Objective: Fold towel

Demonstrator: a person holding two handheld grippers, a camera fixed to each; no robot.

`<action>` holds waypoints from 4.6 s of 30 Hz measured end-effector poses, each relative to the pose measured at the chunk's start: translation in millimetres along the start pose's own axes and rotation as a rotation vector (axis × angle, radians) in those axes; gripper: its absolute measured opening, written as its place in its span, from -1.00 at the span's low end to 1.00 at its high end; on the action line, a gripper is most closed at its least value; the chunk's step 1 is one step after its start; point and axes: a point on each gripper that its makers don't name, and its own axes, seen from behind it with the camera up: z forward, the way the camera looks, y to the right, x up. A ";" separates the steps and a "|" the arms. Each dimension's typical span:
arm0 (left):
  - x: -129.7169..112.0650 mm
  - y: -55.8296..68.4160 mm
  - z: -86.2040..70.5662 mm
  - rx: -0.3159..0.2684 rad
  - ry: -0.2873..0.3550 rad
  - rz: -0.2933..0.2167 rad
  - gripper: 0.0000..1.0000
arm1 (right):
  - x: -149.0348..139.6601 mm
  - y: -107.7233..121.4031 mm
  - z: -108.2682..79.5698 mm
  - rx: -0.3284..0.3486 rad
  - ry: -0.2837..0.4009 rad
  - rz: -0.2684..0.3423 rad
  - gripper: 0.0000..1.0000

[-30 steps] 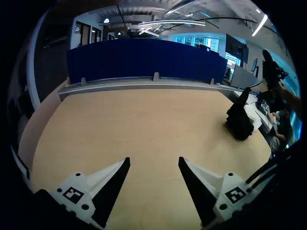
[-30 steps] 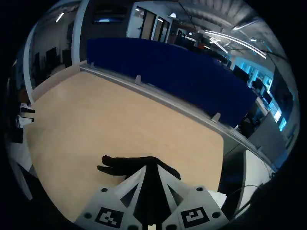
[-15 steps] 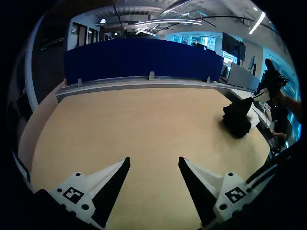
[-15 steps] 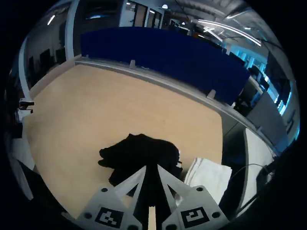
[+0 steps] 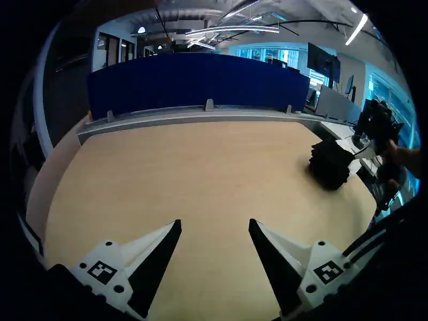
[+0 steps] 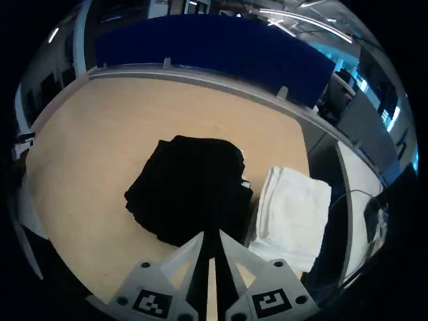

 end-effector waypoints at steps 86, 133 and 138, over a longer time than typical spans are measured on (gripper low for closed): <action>-0.5 -16.0 -6.3 0.033 -0.005 0.005 0.87 | 22.5 -55.1 42.4 -0.050 0.146 0.170 1.00; -5.8 -39.4 -4.2 0.097 -0.018 -0.036 0.87 | 88.9 -20.0 97.0 -0.053 0.119 0.158 1.00; -6.7 -41.8 -5.7 0.106 -0.019 -0.040 0.87 | 88.6 -16.1 105.4 -0.049 0.104 0.173 1.00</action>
